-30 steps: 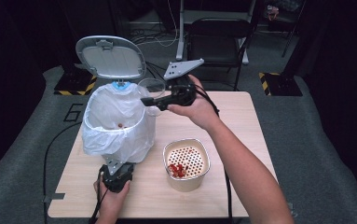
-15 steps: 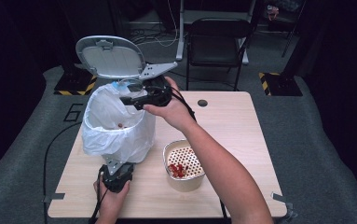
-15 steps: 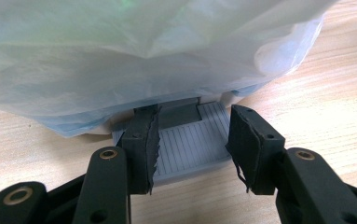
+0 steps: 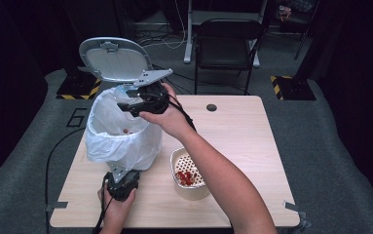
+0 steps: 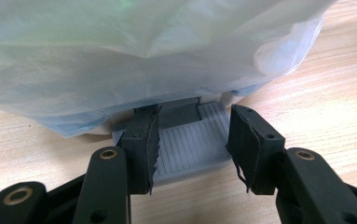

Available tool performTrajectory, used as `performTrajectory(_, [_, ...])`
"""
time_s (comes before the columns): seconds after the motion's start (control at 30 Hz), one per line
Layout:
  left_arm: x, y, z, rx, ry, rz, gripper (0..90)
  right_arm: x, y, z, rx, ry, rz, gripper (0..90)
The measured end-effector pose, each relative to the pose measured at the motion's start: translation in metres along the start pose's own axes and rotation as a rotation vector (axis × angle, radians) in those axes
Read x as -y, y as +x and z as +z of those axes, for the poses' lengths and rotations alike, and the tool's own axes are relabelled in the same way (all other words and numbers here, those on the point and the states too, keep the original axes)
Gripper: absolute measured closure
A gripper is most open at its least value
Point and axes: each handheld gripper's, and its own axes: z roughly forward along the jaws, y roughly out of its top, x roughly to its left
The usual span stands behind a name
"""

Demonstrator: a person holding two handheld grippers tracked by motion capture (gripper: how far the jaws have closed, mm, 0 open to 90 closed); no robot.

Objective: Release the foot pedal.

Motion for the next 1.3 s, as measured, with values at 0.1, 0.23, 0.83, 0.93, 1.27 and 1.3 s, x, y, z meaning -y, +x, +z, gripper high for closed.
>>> performTrajectory(0.1, [0.000, 0.001, 0.000, -0.007, 0.001, 0.013, 53.0, 0.001, 0.001, 0.003, 0.011, 0.007, -0.002, 46.5])
performTrajectory(0.23, [0.000, 0.001, 0.000, -0.006, 0.002, 0.013, 53.0, 0.002, 0.001, 0.010, 0.036, 0.004, 0.023, 45.4])
performTrajectory(0.83, [0.000, 0.001, 0.000, -0.007, -0.014, 0.004, 53.7, 0.013, 0.002, 0.042, 0.052, 0.078, 0.085, 0.0])
performTrajectory(0.93, [0.001, 0.001, 0.001, -0.007, -0.016, -0.001, 53.7, 0.013, 0.004, 0.044, 0.012, 0.070, 0.088, 0.0])
performTrajectory(1.27, [0.000, 0.002, 0.000, 0.001, -0.010, -0.001, 53.7, 0.010, 0.019, 0.039, 0.228, 0.130, -0.238, 14.0])
performTrajectory(1.3, [0.000, 0.002, 0.000, 0.001, -0.011, -0.001, 53.7, 0.009, 0.019, 0.036, 0.221, 0.119, -0.241, 14.6])
